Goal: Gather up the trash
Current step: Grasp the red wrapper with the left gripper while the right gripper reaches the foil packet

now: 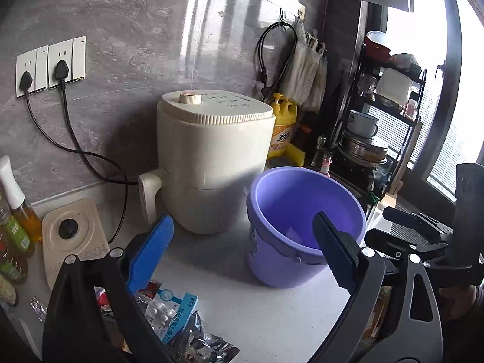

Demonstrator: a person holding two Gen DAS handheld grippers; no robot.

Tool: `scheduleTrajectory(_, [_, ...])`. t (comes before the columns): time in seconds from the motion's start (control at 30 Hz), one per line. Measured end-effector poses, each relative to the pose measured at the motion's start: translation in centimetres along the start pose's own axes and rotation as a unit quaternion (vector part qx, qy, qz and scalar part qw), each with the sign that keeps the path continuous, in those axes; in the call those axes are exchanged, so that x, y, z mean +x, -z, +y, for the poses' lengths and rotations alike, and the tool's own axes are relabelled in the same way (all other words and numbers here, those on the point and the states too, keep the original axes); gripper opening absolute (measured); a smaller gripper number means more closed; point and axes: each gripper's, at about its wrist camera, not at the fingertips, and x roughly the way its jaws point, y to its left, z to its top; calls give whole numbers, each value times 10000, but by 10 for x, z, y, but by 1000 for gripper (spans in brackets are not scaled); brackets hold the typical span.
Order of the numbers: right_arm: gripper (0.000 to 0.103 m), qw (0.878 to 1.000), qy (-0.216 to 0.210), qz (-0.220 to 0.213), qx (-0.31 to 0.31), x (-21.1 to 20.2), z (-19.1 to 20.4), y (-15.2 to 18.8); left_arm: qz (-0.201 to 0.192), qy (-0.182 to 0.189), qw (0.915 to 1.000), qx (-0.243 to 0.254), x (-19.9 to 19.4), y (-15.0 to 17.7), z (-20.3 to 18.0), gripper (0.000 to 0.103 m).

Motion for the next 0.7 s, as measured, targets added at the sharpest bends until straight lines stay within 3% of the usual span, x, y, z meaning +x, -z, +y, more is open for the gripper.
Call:
scheduleTrajectory(0.4, [95,9963,-539,334,-579,11,75,6,94,-945,9941,-523,-70,38,58,97])
scheduleTrajectory(0.7, [95,9871,-928,831,-1009,25,127,26,299,-1268,9872,-916,-95,73,85,97])
